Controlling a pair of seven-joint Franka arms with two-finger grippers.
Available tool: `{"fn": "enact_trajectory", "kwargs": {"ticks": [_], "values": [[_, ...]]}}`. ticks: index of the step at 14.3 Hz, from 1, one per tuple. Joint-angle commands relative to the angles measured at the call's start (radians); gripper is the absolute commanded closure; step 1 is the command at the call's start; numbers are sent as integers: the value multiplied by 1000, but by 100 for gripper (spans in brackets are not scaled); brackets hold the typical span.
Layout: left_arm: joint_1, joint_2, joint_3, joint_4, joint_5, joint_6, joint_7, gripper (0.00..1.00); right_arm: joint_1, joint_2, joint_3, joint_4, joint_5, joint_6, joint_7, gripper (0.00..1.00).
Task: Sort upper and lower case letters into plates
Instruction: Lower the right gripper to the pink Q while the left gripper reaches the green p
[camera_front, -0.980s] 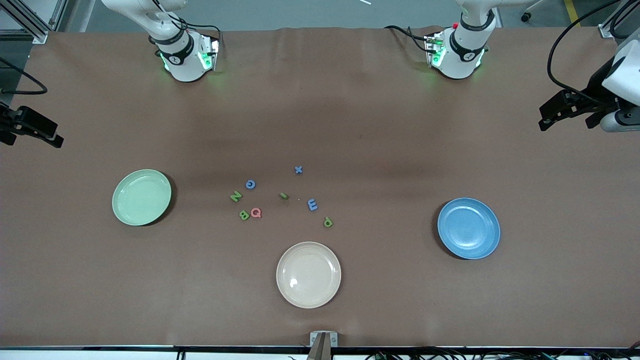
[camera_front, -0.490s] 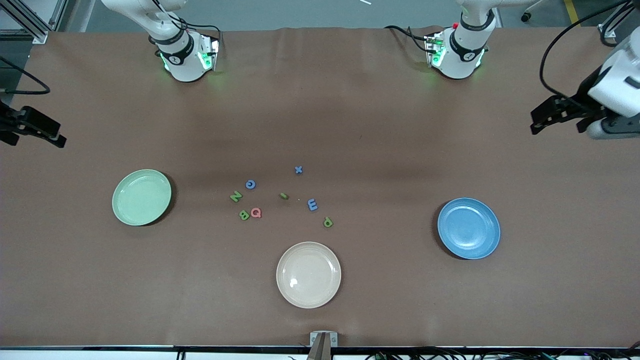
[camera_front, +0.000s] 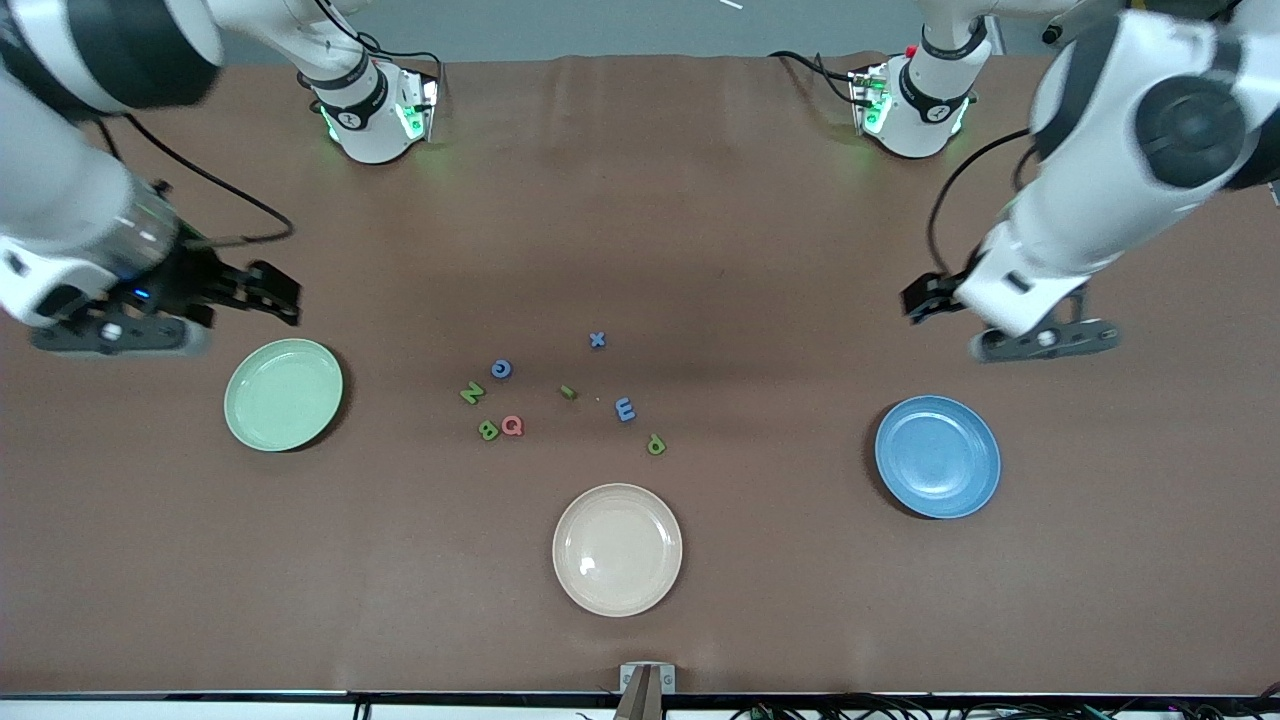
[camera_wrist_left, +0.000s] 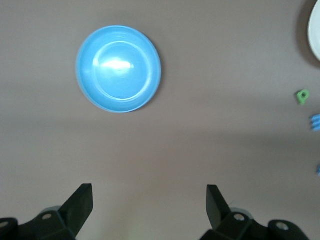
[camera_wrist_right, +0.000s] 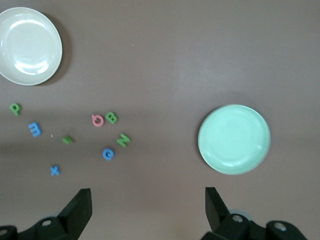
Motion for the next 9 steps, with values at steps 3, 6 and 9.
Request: {"fn": "enact_trajectory", "kwargs": {"ticks": [3,6,9], "values": [[-113,256,2,145,18,123,-252,0,118,14,-8,-259,-4,293,208,0],[-202,423,16,293,21,154,-429,0,155,110,-8,-300,-4,428,282,0],[-245,511,18,307,19,331,-558,1,217,208,-8,-302,-4,539,430,0]]}}
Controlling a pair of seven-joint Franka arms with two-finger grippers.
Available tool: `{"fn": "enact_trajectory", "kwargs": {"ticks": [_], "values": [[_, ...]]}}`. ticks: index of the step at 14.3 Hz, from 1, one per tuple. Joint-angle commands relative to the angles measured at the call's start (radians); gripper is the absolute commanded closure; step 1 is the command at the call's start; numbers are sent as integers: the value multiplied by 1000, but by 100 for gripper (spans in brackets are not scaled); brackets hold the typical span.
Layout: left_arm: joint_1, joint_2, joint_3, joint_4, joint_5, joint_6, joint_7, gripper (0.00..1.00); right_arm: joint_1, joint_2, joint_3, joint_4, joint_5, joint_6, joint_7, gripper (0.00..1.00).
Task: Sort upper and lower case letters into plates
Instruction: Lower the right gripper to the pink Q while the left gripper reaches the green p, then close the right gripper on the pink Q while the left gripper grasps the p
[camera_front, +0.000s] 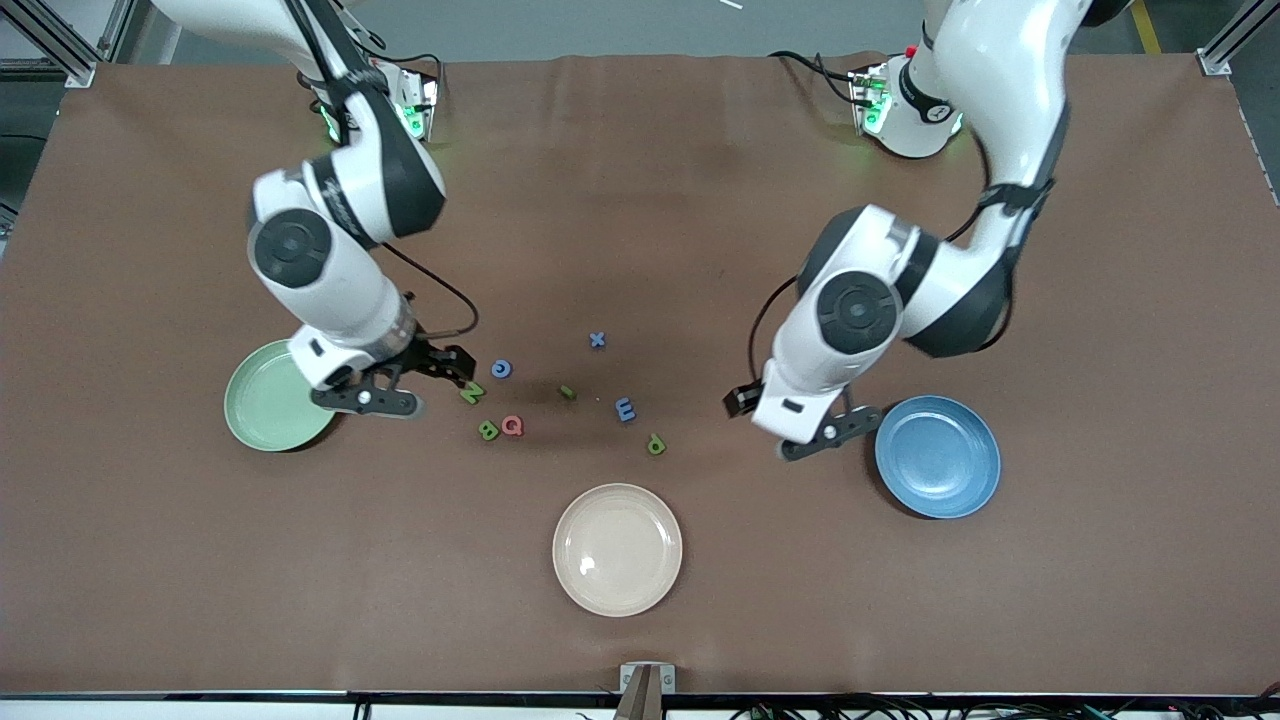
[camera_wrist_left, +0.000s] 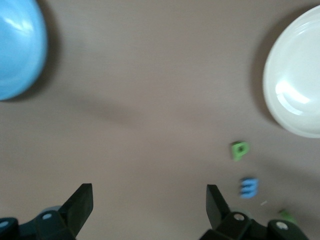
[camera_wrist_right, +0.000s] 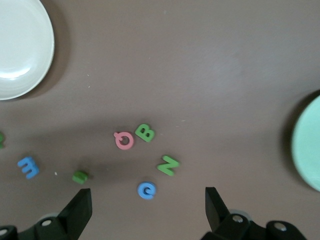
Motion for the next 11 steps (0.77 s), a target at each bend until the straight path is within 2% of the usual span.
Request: {"fn": "enact_trajectory", "kwargs": {"ticks": [1,3,4,7,11], "values": [[-39,105,13,83,17,110,-101,2,43,79,-9,2,-5,96,98,0],[-77,187,27,154,18,160,-181,4,46,136,-11,2,-5,168,98,0],[-109,216,56,178,15,192,-242,5,52,156,-11,3,-6,194,100,0],[-152,259,70,180,9,253,-397,9,54,210,-11,11,-6,263,100,0],[-185,325,70,183,9,343,-519,17,58,244,-9,25,-3,267,166,3]]}}
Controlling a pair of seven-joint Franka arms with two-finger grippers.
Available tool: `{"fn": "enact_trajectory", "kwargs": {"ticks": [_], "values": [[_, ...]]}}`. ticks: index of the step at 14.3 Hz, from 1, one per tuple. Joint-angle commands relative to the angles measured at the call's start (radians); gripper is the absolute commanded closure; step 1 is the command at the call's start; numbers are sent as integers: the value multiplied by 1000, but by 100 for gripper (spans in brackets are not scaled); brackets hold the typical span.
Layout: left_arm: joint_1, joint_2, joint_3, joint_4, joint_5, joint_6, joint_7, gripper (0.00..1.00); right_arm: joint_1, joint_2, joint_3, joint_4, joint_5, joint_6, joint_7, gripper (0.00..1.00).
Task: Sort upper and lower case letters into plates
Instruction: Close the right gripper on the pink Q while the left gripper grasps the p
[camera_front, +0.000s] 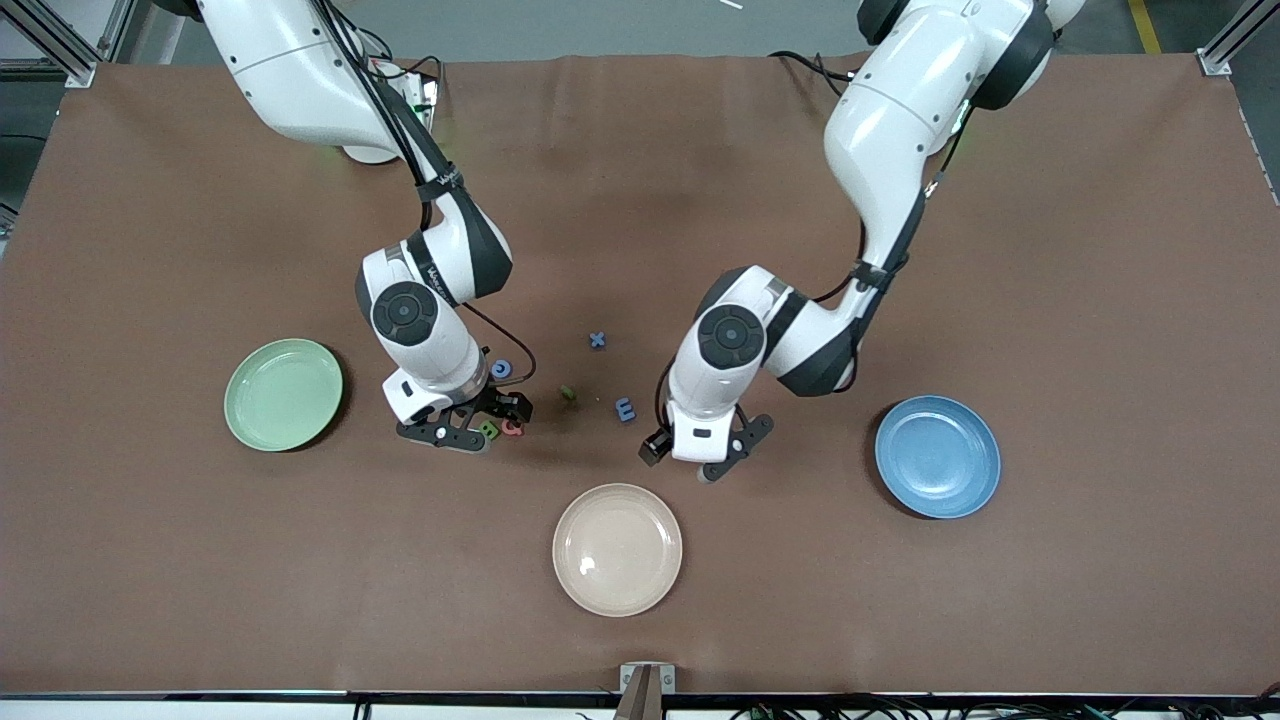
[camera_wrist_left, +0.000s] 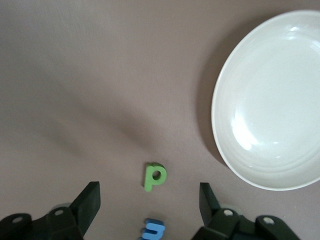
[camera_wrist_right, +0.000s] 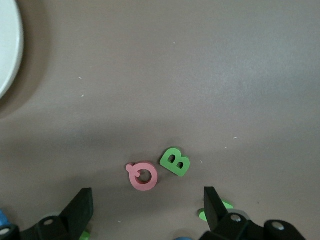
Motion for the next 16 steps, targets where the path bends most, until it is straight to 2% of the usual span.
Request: {"fn": "enact_trajectory", "kwargs": {"ticks": [1,4,16], "values": [[-14,60,11,57,9,18,-70,19,15,40,-8,35,-3,0,79,5],[-28,88,11,77,9,18,-126,26,35,81,-8,61,-3,1,146,7],[-32,163,18,143,9,50,-121,31,23,164,-8,139,0,-11,232,17]]}}
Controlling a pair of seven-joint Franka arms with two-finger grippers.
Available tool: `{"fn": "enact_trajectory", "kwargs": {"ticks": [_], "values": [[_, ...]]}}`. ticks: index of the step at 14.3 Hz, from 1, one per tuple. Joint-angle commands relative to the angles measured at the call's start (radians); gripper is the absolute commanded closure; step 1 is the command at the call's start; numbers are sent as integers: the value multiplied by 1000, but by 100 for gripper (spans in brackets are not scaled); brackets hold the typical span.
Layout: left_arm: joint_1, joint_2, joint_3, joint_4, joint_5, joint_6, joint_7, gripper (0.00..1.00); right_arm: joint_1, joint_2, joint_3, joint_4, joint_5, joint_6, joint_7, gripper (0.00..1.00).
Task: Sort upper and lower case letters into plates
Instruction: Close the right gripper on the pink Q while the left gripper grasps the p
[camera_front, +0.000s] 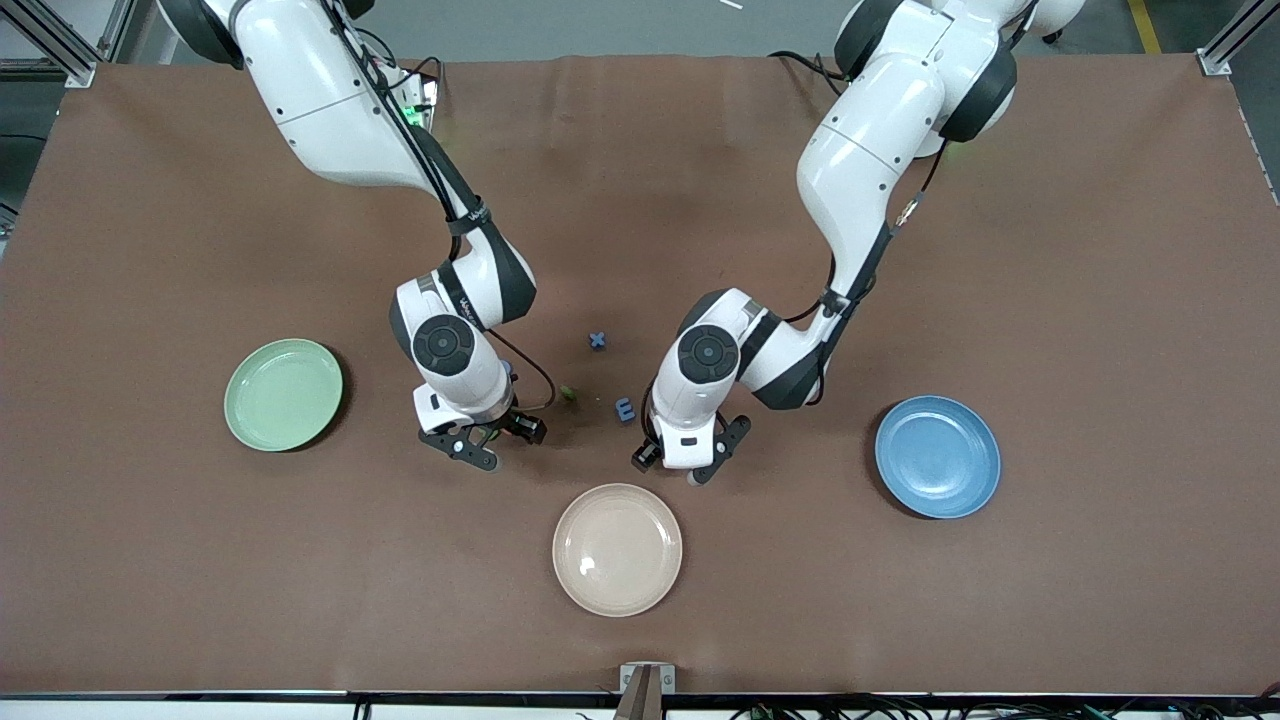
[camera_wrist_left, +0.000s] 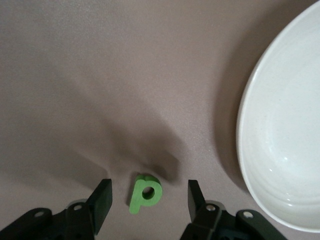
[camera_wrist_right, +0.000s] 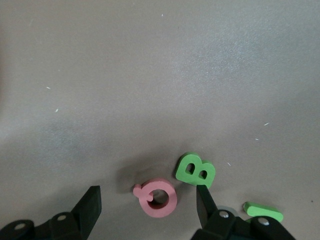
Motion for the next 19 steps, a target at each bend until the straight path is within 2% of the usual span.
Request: {"fn": "enact_trajectory", "kwargs": {"ticks": [1,4,7,13,16,19], "values": [[-15,34,13,49,9,5,-14,31,-2,17,2,27,0,-13,20,18],[-16,57,27,67,9,6,-12,32,6,17,2,29,-2,-13,20,26],[-25,76,29,81,9,6,-14,44,9,17,2,27,-2,-14,20,34],[-32,89,27,81,2,3,-17,52,10,14,2,20,-2,-54,23,33],[-33,96,21,79,2,3,-19,66,12,14,2,20,-2,-60,23,34],[-25,83,21,73,2,-12,-22,93,13,17,2,20,-2,-57,23,39]]}}
